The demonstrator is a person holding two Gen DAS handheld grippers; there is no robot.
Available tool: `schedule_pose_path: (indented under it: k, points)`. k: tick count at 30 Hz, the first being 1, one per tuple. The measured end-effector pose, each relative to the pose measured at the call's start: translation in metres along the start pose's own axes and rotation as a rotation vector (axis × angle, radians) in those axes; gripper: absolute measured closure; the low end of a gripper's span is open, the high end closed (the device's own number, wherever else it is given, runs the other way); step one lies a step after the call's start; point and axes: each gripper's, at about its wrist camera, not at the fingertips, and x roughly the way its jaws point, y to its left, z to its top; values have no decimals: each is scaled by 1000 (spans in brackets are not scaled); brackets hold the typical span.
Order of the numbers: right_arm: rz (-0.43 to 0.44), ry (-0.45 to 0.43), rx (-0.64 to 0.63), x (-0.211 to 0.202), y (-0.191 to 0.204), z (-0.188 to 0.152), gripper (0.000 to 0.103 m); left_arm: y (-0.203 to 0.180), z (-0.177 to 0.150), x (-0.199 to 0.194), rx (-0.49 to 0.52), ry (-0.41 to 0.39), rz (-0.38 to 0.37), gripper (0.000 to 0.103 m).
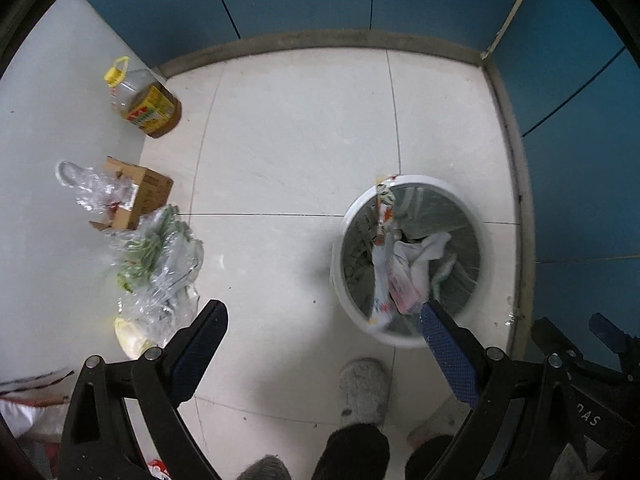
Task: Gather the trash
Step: 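Open both tools to drop the wrapper and slip into the bin, then swing both tools back toward the counter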
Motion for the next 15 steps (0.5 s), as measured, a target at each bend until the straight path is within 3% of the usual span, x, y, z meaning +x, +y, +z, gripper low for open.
schedule_pose_path:
  k: [15]
  points:
    - [85, -152, -10, -317, -4, -50, 0, 9, -37, -271, 52, -136, -71, 5]
